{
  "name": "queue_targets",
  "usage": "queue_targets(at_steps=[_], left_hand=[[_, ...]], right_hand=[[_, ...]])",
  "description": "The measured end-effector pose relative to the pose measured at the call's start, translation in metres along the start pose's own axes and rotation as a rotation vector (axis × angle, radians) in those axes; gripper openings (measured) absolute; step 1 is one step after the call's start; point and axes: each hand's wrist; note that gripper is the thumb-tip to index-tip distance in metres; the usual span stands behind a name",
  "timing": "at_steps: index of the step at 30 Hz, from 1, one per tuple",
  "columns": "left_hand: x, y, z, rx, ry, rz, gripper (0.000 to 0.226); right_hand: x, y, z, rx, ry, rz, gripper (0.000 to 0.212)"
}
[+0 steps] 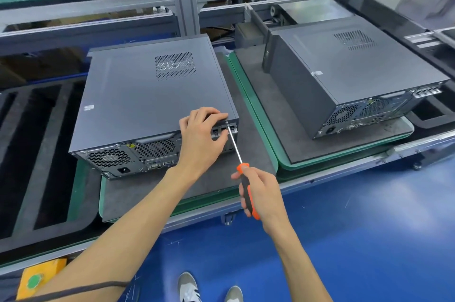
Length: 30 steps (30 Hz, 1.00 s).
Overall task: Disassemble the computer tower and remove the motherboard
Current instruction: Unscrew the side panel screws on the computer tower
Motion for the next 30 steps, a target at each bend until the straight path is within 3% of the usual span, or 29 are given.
queue_targets(at_steps=[4,8,10,12,14,18,21,25,30], left_hand=[[0.002,0.001,0.003,-0.009,0.024,0.000,0.035],[0.006,0.002,0.007,-0.007,0.041,0.004,0.047],[0.007,0.002,0.009,-0.005,0.046,0.009,0.052],[0.008,0.002,0.010,0.000,0.049,0.011,0.053],[0.008,0.002,0.010,0.002,0.053,0.009,0.052],[0.010,0.002,0.011,0.007,0.066,0.010,0.053],[0.011,0.002,0.011,0.007,0.073,0.011,0.053],[0.013,0.003,0.012,0.006,0.084,0.007,0.054],[0.015,0.002,0.012,0.022,0.116,-0.018,0.050]], right_hand=[[0.003,-0.005,0.002,0.277,0.383,-0.489,0.027],[0.004,-0.007,0.002,0.437,0.557,-0.697,0.026],[0.006,-0.007,0.000,0.316,0.414,-0.458,0.030],[0.004,-0.005,0.000,0.065,0.071,0.058,0.040],[0.001,0.000,0.000,-0.080,-0.174,0.377,0.047],[0.012,0.006,-0.006,-0.025,0.103,0.167,0.039],[0.018,0.001,-0.003,0.050,0.098,0.031,0.025],[0.019,0.000,0.002,0.017,0.034,0.199,0.039],[0.027,0.005,-0.004,0.019,0.209,0.156,0.030]])
Point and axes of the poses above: each hand's wrist, its own z-axis away from the middle knuckle, its own y-axis out of the palm, x = y × z, and after that the axes turned 15 degrees about -x, right-handed
